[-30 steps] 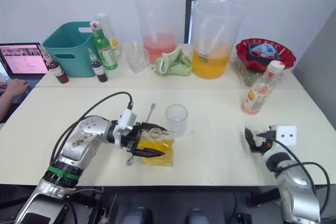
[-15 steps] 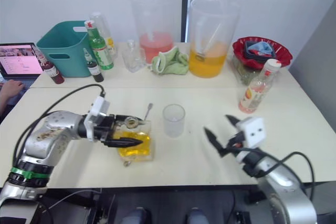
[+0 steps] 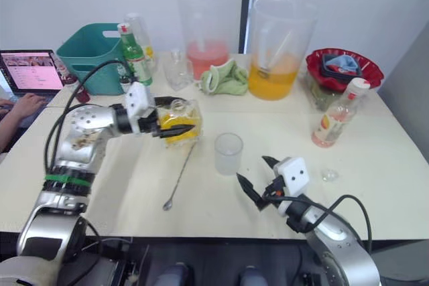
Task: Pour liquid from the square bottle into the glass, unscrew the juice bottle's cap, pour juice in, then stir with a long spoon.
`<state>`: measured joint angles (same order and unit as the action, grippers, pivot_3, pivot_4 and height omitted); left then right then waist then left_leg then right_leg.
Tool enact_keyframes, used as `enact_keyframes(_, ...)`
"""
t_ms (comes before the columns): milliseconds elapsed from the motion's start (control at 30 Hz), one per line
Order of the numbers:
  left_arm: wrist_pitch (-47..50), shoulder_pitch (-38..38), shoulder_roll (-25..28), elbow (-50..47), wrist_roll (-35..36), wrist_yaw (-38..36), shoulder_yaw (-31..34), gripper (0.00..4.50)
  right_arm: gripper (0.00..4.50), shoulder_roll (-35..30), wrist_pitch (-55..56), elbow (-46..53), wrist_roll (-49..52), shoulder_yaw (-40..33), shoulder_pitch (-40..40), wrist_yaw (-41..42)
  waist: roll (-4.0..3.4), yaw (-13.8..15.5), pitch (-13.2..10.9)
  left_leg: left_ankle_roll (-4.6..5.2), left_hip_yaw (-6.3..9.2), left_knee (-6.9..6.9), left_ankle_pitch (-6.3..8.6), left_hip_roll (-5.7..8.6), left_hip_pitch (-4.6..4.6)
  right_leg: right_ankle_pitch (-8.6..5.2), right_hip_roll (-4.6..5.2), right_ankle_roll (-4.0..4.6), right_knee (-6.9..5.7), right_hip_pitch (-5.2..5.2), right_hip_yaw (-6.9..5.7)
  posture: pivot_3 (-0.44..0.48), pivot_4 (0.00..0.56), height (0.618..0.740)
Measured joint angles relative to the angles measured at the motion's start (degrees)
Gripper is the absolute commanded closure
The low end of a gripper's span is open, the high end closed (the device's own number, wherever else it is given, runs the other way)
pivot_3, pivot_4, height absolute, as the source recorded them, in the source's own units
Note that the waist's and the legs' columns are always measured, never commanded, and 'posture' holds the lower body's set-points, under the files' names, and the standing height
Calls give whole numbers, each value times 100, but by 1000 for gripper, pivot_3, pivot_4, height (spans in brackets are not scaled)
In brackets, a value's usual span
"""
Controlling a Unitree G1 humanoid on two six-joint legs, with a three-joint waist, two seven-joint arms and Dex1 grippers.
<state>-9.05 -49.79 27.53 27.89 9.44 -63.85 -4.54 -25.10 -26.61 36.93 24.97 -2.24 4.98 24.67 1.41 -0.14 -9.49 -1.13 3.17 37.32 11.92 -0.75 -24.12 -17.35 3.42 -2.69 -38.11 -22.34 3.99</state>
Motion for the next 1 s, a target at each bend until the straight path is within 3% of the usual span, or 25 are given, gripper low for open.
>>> enact_keyframes(267, -2024, -647, -513, 1807, -1098, 989, -354, 1533, 33, 77, -123, 348, 109, -4, -47, -123, 6, -75, -3, 0, 4, -1, 0, 1, -10, 0, -1, 0, -3, -9, -3, 0, 150, 740)
enact_keyframes(433, -2929, -807, -562, 2269, -1506, 1478, -441, 1533, 33, 109, -209, 429, 110, 82, -151, -171, 5, -68, -3, 0, 5, 0, 0, 2, -9, 0, 0, -1, -4, -8, -3, 0, 150, 740)
enact_keyframes(633, -3668, -842, -637, 2638, -2114, 2047, -708, 1533, 33, 215, -285, 504, 107, 277, -309, -261, 5, -62, -3, 0, 5, 2, 0, 4, -10, 1, 1, -2, -4, -8, -3, 0, 150, 740)
enact_keyframes(1000, -4183, -1000, -648, 2894, -2796, 2984, -882, 1533, 33, 247, -287, 514, 105, 394, -327, -389, 6, -57, -3, 0, 6, 4, 0, 5, -11, 1, 1, -2, -8, -8, -5, 0, 150, 740)
